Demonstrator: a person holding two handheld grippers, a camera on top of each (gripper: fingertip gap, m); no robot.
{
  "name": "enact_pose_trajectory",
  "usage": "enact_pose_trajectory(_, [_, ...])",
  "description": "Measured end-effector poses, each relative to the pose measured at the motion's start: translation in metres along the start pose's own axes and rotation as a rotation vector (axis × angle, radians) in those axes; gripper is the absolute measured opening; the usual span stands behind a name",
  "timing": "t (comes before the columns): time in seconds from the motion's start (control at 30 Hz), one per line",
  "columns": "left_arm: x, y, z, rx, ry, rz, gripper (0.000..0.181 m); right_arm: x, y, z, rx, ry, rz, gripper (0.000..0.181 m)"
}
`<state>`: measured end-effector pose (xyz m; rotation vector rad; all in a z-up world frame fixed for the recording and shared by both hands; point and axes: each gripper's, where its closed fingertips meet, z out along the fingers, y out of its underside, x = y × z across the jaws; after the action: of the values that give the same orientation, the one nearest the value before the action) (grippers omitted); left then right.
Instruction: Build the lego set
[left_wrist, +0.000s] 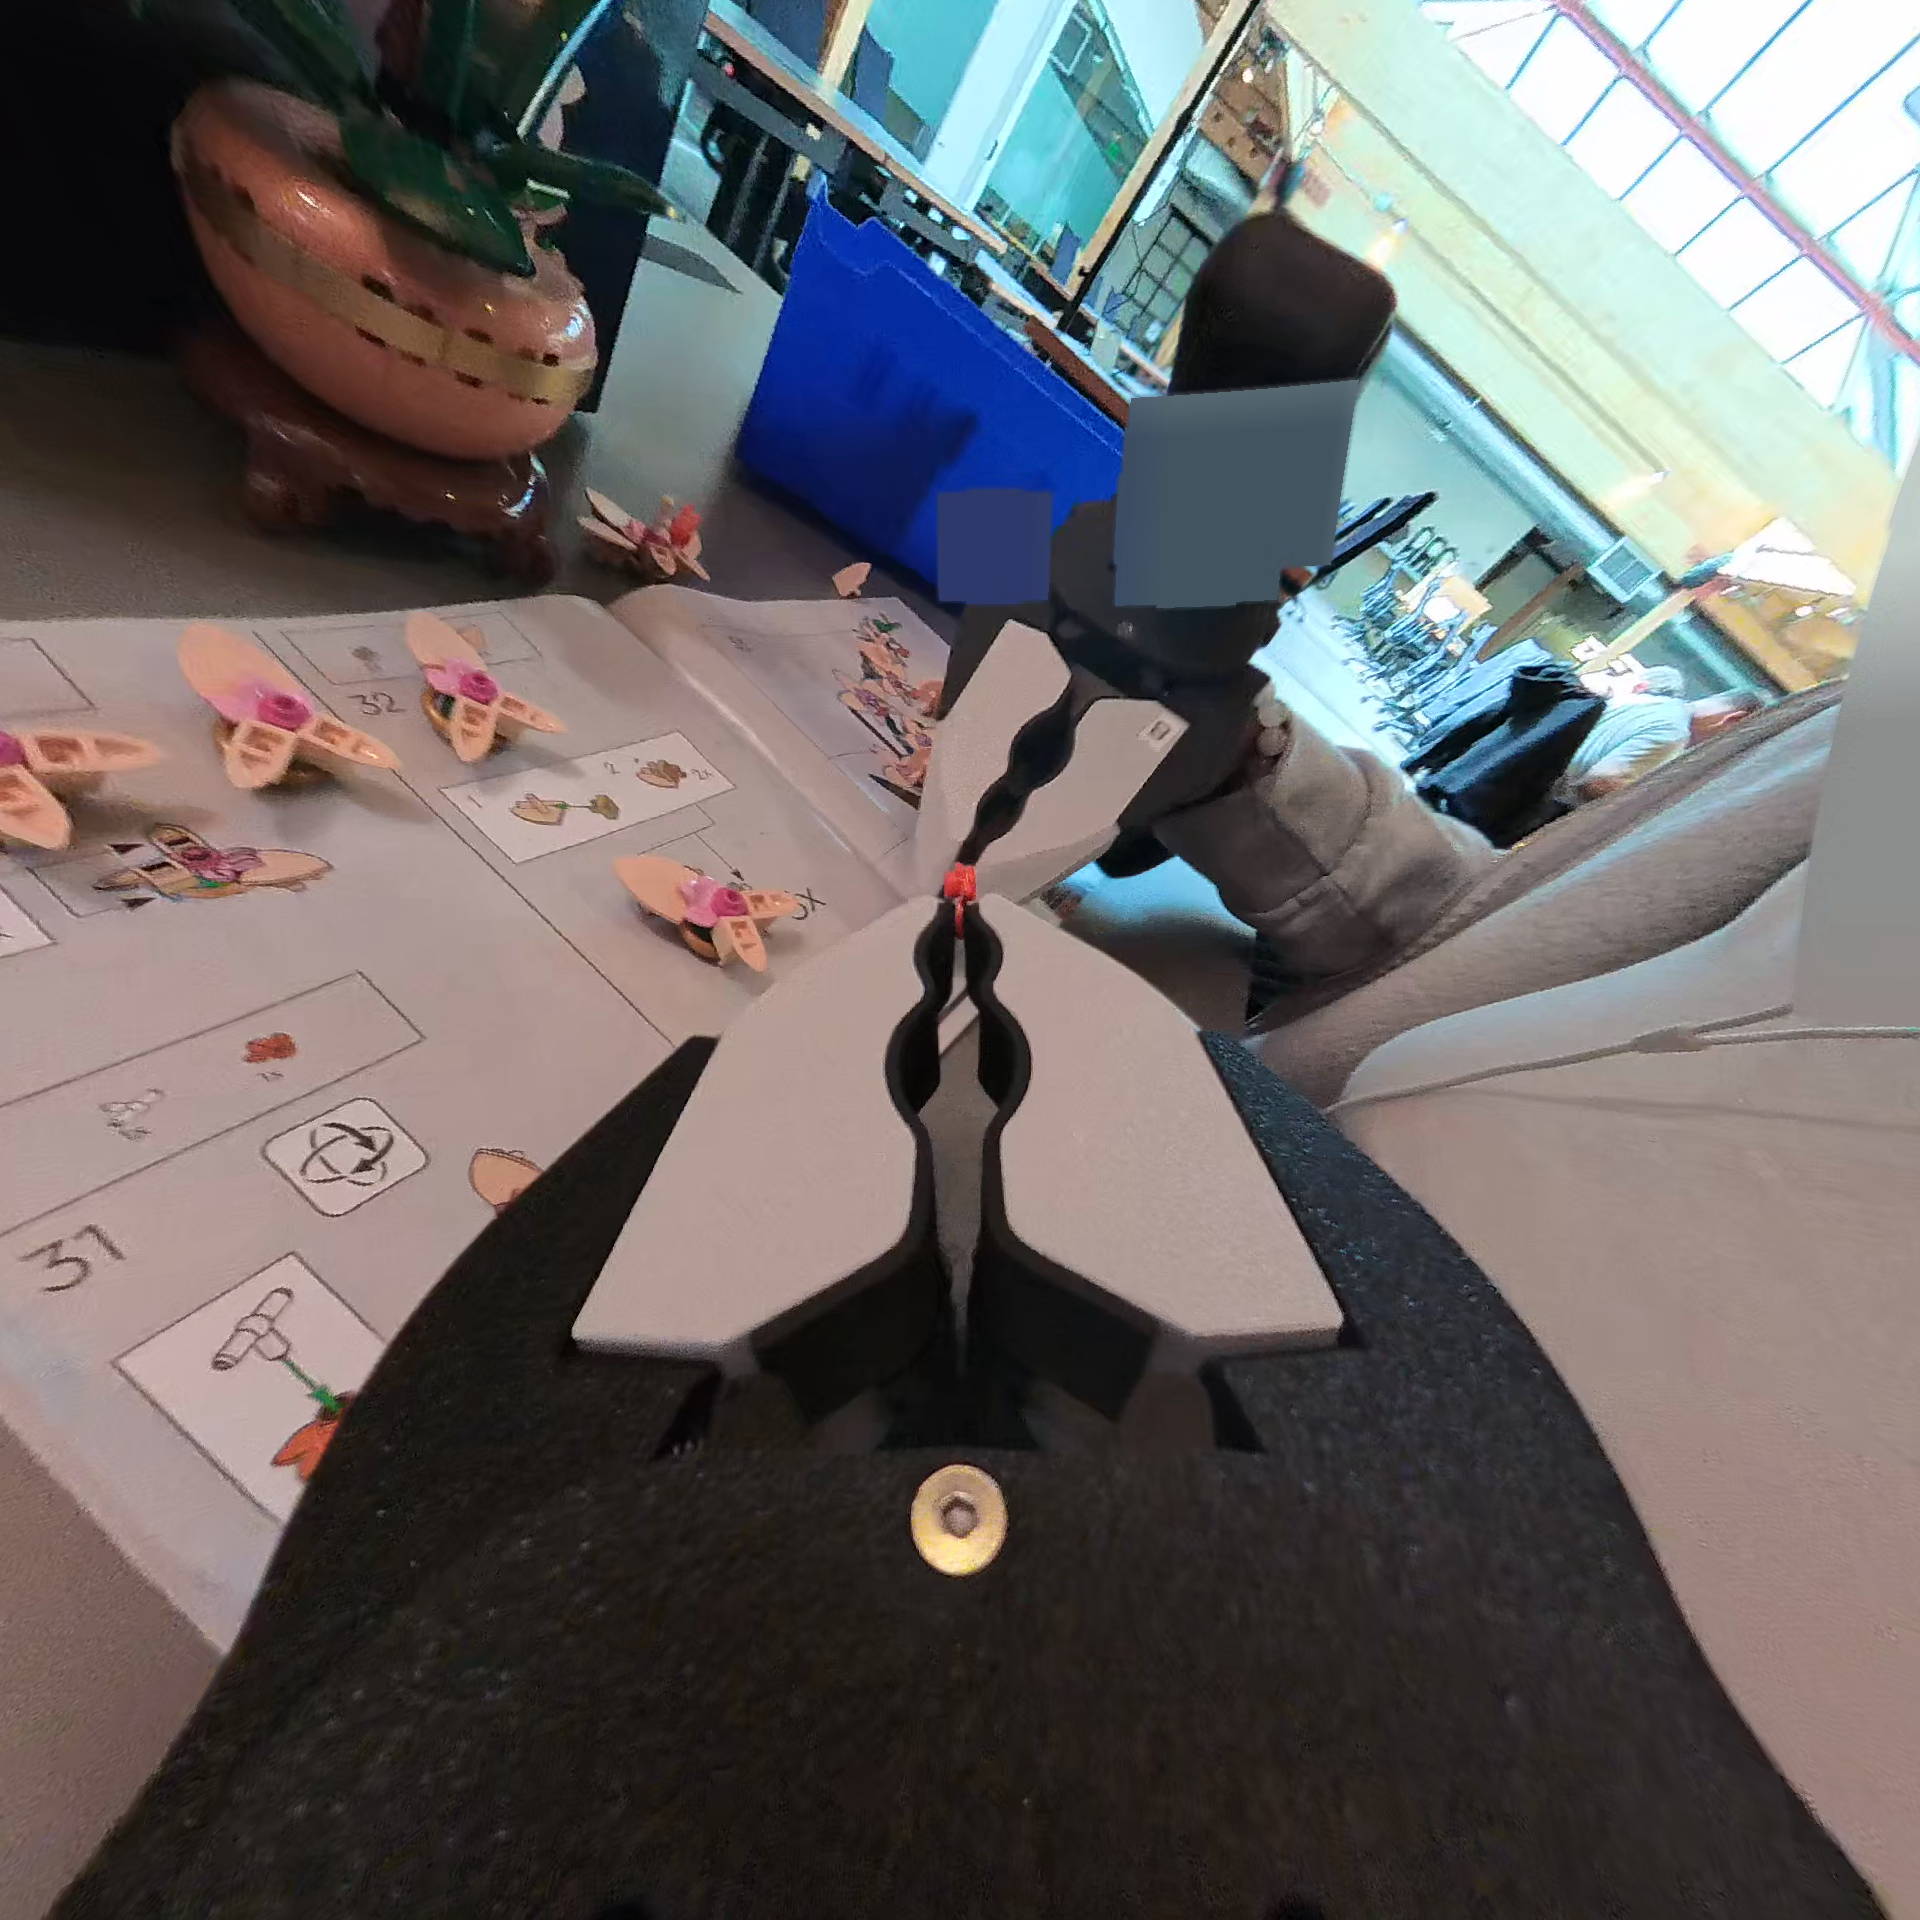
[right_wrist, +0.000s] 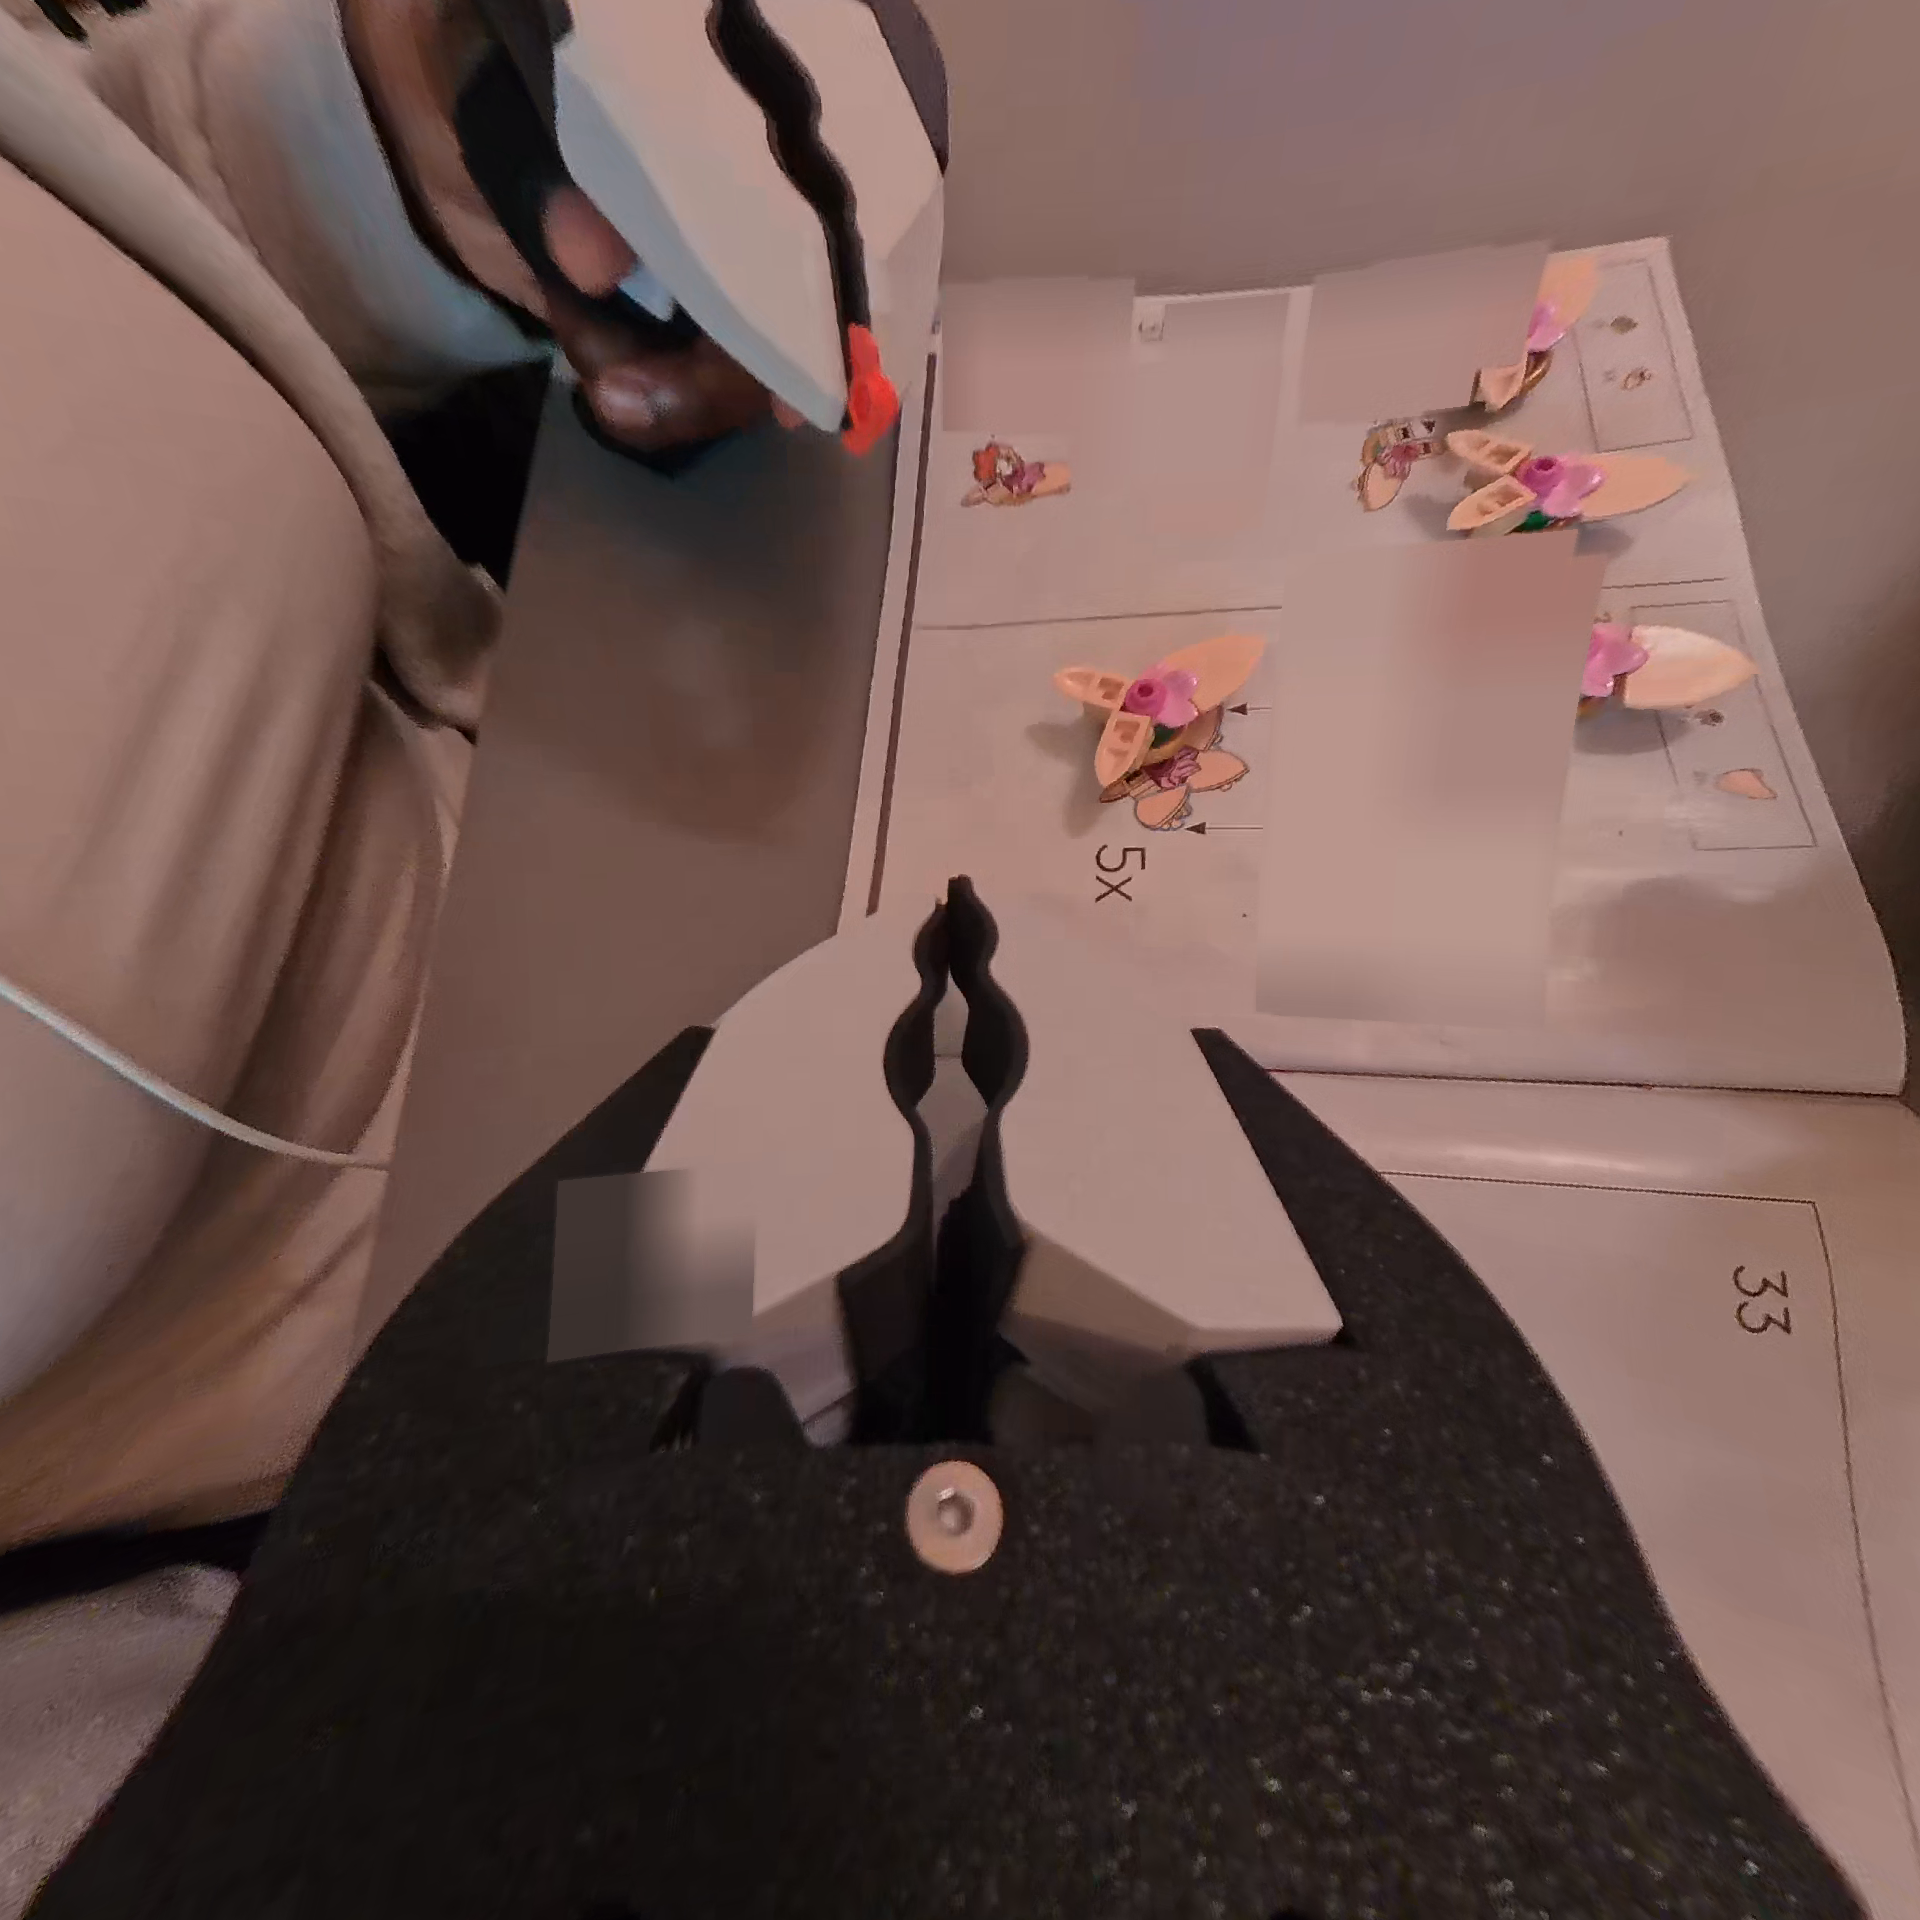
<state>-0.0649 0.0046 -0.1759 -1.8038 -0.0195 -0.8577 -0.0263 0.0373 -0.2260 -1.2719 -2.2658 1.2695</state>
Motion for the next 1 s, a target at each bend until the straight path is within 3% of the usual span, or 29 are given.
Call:
enact_pose_trajectory(0.07, [-0.001, 0.001, 0.0, -0.012, -0.01, 0.01, 0.001, -0.001, -0.003, -0.002, 0.026, -0.018, 0.017, 0.0])
enact_pose_trajectory(0.13, [-0.001, 0.002, 0.001, -0.022, -0.006, 0.01, 0.001, 0.001, 0.006, -0.001, -0.05, 0.006, -0.027, 0.0])
enact_pose_trajectory(0.2, [0.0, 0.003, 0.001, -0.026, 0.001, 0.008, 0.001, 0.003, 0.016, 0.001, -0.15, 0.029, -0.102, 0.014])
enact_pose_trajectory(0.33, [0.002, 0.004, 0.002, -0.035, 0.019, 0.012, 0.001, 0.001, 0.016, 0.009, -0.206, -0.013, -0.141, 0.013])
enact_pose_trajectory(0.4, [0.003, 0.005, 0.003, -0.039, 0.017, 0.015, 0.001, -0.001, 0.016, 0.011, -0.217, -0.046, -0.136, 0.004])
enact_pose_trajectory(0.57, [0.004, 0.006, 0.004, -0.053, 0.019, 0.031, 0.001, -0.002, 0.016, 0.011, -0.196, -0.068, -0.12, 0.002])
enact_pose_trajectory(0.77, [-0.002, 0.008, 0.005, -0.11, -0.067, 0.195, 0.001, -0.004, 0.003, -0.001, -0.065, -0.1, -0.043, 0.0])
enact_pose_trajectory(0.9, [0.0, 0.016, 0.009, -0.171, -0.076, 0.251, 0.001, 0.001, 0.015, 0.0, -0.164, -0.037, -0.126, 0.001])
enact_pose_trajectory(0.93, [0.0, 0.016, 0.01, -0.177, -0.078, 0.254, 0.001, 0.0, 0.017, 0.002, -0.188, -0.036, -0.144, 0.012])
enact_pose_trajectory(1.0, [0.0, 0.016, 0.01, -0.177, -0.077, 0.259, 0.001, -0.002, 0.019, 0.006, -0.233, -0.054, -0.166, 0.013])
